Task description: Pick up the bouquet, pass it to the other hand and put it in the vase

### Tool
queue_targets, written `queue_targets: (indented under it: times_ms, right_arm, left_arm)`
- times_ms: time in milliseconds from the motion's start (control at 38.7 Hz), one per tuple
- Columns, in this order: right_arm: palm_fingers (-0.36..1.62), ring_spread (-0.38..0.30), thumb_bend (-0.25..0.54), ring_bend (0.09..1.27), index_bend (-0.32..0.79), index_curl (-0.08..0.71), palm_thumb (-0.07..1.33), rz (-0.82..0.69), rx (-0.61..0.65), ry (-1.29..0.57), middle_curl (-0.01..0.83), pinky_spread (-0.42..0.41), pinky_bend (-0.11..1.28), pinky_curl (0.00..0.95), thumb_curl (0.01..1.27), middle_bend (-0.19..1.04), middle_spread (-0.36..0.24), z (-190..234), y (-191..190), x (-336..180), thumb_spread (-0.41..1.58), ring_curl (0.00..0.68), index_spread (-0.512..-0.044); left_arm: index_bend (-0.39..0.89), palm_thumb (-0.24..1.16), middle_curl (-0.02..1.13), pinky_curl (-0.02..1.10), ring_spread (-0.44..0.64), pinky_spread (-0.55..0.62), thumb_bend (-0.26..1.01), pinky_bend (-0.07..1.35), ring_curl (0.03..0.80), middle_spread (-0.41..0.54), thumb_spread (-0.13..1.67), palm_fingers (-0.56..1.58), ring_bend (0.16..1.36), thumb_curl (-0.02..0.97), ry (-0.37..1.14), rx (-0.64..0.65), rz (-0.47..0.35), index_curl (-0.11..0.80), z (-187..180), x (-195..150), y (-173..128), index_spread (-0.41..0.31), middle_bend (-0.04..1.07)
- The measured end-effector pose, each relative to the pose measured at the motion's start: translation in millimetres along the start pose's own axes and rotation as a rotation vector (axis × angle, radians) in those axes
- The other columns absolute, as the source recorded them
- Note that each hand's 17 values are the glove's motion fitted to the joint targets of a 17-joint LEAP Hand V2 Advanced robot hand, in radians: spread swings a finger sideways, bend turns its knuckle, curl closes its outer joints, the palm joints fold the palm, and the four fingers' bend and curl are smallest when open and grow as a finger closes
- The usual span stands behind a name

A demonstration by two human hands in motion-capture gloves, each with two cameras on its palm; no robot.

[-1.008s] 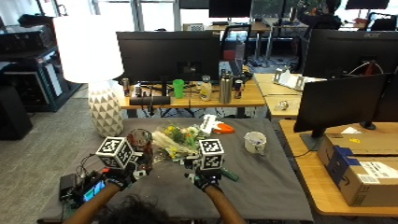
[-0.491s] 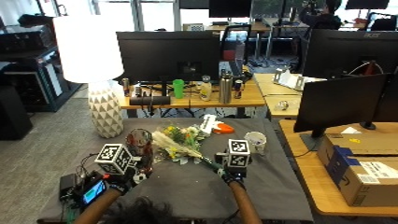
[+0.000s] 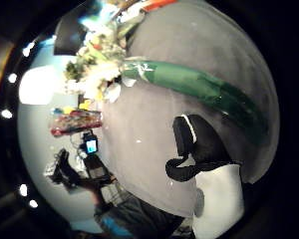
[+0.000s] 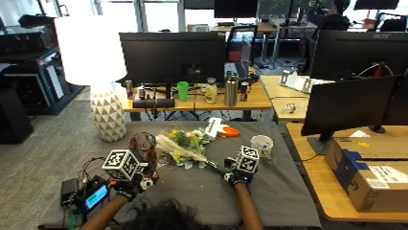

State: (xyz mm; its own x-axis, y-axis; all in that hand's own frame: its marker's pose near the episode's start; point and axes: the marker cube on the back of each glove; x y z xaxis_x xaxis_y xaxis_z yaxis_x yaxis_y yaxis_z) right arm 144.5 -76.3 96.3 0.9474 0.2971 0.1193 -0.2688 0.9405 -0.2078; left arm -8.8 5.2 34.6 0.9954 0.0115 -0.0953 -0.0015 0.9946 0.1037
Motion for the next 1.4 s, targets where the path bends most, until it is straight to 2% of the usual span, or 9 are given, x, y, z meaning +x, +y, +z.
queue_targets:
  times_ms: [181, 310, 388, 491, 620, 698, 982, 1163, 1396]
  right_arm:
    - [0.13, 0.216, 0.066, 0.35, 0.10, 0.197, 0.80, 0.025, -0.043, -0.021, 0.342, 0.315, 0.64, 0.371, 0.36, 0.23, 0.116, 19.7, -16.4, -5.9, 1.15, 0.269, -0.338]
    - [0.38, 0.198, 0.111, 0.27, 0.43, 0.305, 0.91, -0.007, 0.036, 0.013, 0.347, 0.304, 0.45, 0.318, 0.40, 0.23, 0.086, 16.7, -17.8, -15.6, 1.18, 0.243, -0.318]
    - [0.36, 0.194, 0.110, 0.23, 0.41, 0.303, 0.92, -0.020, 0.083, 0.034, 0.345, 0.302, 0.40, 0.301, 0.41, 0.22, 0.075, 13.5, -17.7, -19.6, 1.19, 0.228, -0.307]
    - [0.69, 0.123, 0.120, 0.31, 0.46, 0.349, 0.99, -0.007, 0.163, 0.077, 0.349, 0.277, 0.39, 0.298, 0.43, 0.20, 0.035, 8.5, -17.1, -22.1, 1.15, 0.255, -0.266]
    - [1.29, -0.071, 0.065, 0.54, 0.26, 0.335, 1.01, -0.028, 0.329, 0.132, 0.401, -0.011, 0.55, 0.357, 0.49, 0.30, -0.047, 1.9, -28.0, -24.3, 0.92, 0.348, -0.252]
    - [1.41, -0.123, 0.022, 0.68, 0.23, 0.364, 1.00, -0.019, 0.343, 0.137, 0.437, -0.113, 0.57, 0.388, 0.51, 0.35, -0.077, 3.8, -27.8, -23.5, 0.81, 0.419, -0.245]
    - [1.46, -0.188, -0.026, 0.84, 0.23, 0.431, 0.98, -0.056, 0.449, -0.181, 0.538, -0.263, 0.60, 0.439, 0.58, 0.59, -0.139, 10.9, -75.7, -16.5, 0.64, 0.507, -0.233]
    - [1.44, -0.197, -0.028, 0.87, 0.24, 0.466, 0.97, -0.163, 0.561, -0.486, 0.563, -0.289, 0.64, 0.457, 0.61, 0.65, -0.150, -43.9, -25.5, -41.8, 0.62, 0.522, -0.230]
    - [1.42, -0.202, -0.027, 0.91, 0.26, 0.505, 0.97, -0.369, 0.608, -0.832, 0.578, -0.300, 0.67, 0.469, 0.64, 0.68, -0.153, -74.5, 19.3, -87.8, 0.61, 0.529, -0.227]
  left_arm:
    - [0.15, 0.17, 0.34, 0.36, 0.15, 0.34, -0.02, 0.26, 0.315, 0.033, 1.10, 0.54, 0.48, 0.261, -0.005, -0.002, -0.005, 0.332, 2.6, 1.0, -1.6, -0.076, 0.17]
    - [0.15, 0.17, 0.34, 0.37, 0.15, 0.34, -0.02, 0.26, 0.317, 0.035, 1.10, 0.54, 0.48, 0.262, 0.003, 0.008, 0.002, 0.335, 4.7, 0.8, -3.4, -0.076, 0.17]
    - [0.15, 0.17, 0.34, 0.37, 0.15, 0.34, -0.02, 0.26, 0.318, 0.036, 1.10, 0.54, 0.48, 0.263, 0.006, -0.004, 0.000, 0.337, 4.7, 2.1, -1.6, -0.076, 0.17]
    - [0.15, 0.17, 0.34, 0.37, 0.15, 0.34, -0.02, 0.26, 0.320, 0.037, 1.10, 0.54, 0.48, 0.263, 0.006, -0.014, -0.003, 0.339, 4.6, 3.1, 0.0, -0.076, 0.17]
    - [0.15, 0.17, 0.34, 0.38, 0.15, 0.34, -0.02, 0.26, 0.321, 0.037, 1.10, 0.54, 0.48, 0.264, 0.014, -0.006, -0.008, 0.340, 3.0, 3.6, 1.0, -0.076, 0.17]
    - [0.15, 0.17, 0.34, 0.38, 0.15, 0.34, -0.02, 0.26, 0.322, 0.037, 1.10, 0.54, 0.48, 0.264, 0.024, 0.003, -0.009, 0.341, 6.1, -0.8, -2.3, -0.076, 0.17]
    - [0.16, 0.17, 0.34, 0.38, 0.15, 0.34, -0.02, 0.25, 0.325, 0.037, 1.10, 0.55, 0.47, 0.265, 0.073, 0.066, 0.005, 0.347, -13.5, 7.4, -10.5, -0.076, 0.17]
    - [0.16, 0.18, 0.34, 0.38, 0.15, 0.34, -0.02, 0.26, 0.323, 0.033, 1.10, 0.56, 0.46, 0.268, 0.172, 0.126, 0.060, 0.352, -34.7, 33.7, -30.1, -0.076, 0.17]
    - [0.16, 0.19, 0.35, 0.39, 0.15, 0.30, -0.02, 0.26, 0.318, 0.004, 1.10, 0.60, 0.44, 0.274, 0.616, 0.083, 0.148, 0.360, -45.6, 89.2, -68.4, -0.085, 0.18]
